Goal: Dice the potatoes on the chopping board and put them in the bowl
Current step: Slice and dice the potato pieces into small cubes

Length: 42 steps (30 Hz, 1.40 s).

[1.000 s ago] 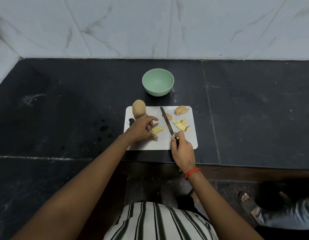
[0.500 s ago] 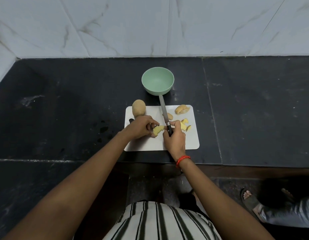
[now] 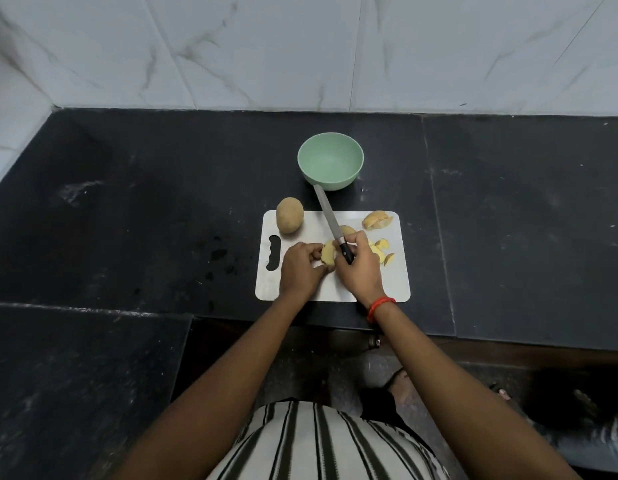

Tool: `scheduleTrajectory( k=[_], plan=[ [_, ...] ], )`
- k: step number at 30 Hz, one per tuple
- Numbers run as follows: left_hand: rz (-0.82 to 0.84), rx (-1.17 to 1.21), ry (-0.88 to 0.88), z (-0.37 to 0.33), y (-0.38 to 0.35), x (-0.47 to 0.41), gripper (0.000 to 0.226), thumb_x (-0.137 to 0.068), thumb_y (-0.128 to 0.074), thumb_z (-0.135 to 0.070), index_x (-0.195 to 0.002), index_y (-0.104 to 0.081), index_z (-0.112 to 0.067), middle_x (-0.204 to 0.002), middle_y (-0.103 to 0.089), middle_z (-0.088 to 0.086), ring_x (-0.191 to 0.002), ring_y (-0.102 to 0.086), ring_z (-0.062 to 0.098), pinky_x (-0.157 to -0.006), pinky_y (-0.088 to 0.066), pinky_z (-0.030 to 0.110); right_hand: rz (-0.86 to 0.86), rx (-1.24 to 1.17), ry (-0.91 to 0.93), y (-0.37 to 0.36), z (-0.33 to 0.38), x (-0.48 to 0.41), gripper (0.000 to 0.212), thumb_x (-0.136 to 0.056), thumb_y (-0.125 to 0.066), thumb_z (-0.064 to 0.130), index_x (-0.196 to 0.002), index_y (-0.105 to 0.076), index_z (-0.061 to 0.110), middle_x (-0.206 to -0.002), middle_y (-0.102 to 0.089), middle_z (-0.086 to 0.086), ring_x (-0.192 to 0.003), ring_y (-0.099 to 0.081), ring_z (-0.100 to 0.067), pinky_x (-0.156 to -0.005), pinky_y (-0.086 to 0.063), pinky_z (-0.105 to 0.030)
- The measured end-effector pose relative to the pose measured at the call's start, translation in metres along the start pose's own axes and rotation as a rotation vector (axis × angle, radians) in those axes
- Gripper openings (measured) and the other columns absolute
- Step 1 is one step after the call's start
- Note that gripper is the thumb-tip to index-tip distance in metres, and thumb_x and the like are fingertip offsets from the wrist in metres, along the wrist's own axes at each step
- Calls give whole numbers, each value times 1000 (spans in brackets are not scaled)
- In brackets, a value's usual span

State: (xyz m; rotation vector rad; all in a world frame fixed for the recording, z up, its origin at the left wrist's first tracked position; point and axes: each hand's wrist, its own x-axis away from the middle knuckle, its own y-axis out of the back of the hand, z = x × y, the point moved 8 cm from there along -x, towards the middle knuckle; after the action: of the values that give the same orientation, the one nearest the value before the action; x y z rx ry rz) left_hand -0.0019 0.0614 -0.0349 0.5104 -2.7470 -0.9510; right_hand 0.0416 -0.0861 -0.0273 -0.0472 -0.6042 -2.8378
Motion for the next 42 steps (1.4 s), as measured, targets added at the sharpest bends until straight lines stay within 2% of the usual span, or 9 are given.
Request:
scheduleTrajectory(
  k=[5, 12, 17, 20, 23, 26, 32, 36, 42],
  plan=[
    [-63, 46, -54, 2, -1, 8, 36, -70, -90, -17, -102, -76, -13, -86, -66, -3, -86, -62, 22, -79, -54, 45, -66, -61, 4, 2, -10, 11, 22, -92, -68, 21, -104, -50, 26, -103, -72, 5, -94, -69, -13, -81, -56, -35],
    [-57, 19, -84, 2, -1, 7, 38, -76, -86, -17, -113, -76, -16, -91, -68, 1, -87, -62, 20, -83, -54, 44, -46, -39, 40, -1, 0, 16, 20, -94, -68, 26, -102, -50, 24, -89, -69, 9, -78, -64, -8, -63, -48, -23],
    [-57, 13, -76, 4, -3, 11, 40, -77, -85, -18, -115, -73, -9, -97, -64, 6, -94, -60, 25, -87, -53, 45, -29, -43, 36, -1, 0, 16, 20, -95, -68, 30, -102, -51, 22, -85, -66, 12, -74, -61, -4, -60, -43, -17],
    [-97, -28, -51, 7, -5, 17, 51, -83, -82, -26, -127, -67, -4, -107, -60, 11, -104, -53, 26, -93, -48, 37, -13, -38, 14, -2, -2, 13, 22, -94, -68, 29, -104, -52, 19, -82, -64, 14, -72, -60, -1, -59, -42, -16],
    [-165, -108, -88, 5, -3, 28, 50, -89, -77, -32, -128, -67, -2, -108, -57, 12, -105, -48, 25, -89, -46, 34, -10, -29, 2, -1, -3, 12, 21, -94, -68, 24, -105, -52, 18, -83, -62, 15, -72, -58, 2, -60, -41, -17],
    [-203, -218, -157, -1, -4, 38, 43, -96, -69, -32, -128, -67, -3, -110, -57, 11, -103, -48, 24, -85, -51, 39, -33, -24, -11, 2, -4, 15, 21, -94, -68, 24, -105, -52, 18, -85, -66, 10, -72, -60, -4, -60, -45, -20],
    [-133, -632, -241, 1, -23, 50, 57, -102, -46, -43, -148, -47, -8, -137, -47, 9, -119, -44, 27, -95, -48, 38, -33, -19, -77, 2, -11, 36, 22, -89, -64, 8, -103, -50, 20, -79, -65, -3, -68, -60, -18, -58, -48, -32],
    [-137, -638, -239, 1, -23, 51, 53, -101, -52, -33, -148, -47, -10, -141, -45, 9, -121, -43, 28, -95, -49, 40, 24, -6, -72, -6, -7, 39, 28, -85, -69, 6, -104, -51, 18, -76, -63, 0, -67, -58, -7, -54, -43, -17],
    [-108, -578, -231, -1, -18, 47, 56, -101, -48, -42, -147, -49, -10, -137, -48, 10, -119, -43, 29, -97, -49, 43, 19, -83, -95, 0, -5, 41, 27, -86, -67, 5, -105, -52, 15, -79, -64, -10, -70, -59, -21, -59, -46, -25]
  ],
)
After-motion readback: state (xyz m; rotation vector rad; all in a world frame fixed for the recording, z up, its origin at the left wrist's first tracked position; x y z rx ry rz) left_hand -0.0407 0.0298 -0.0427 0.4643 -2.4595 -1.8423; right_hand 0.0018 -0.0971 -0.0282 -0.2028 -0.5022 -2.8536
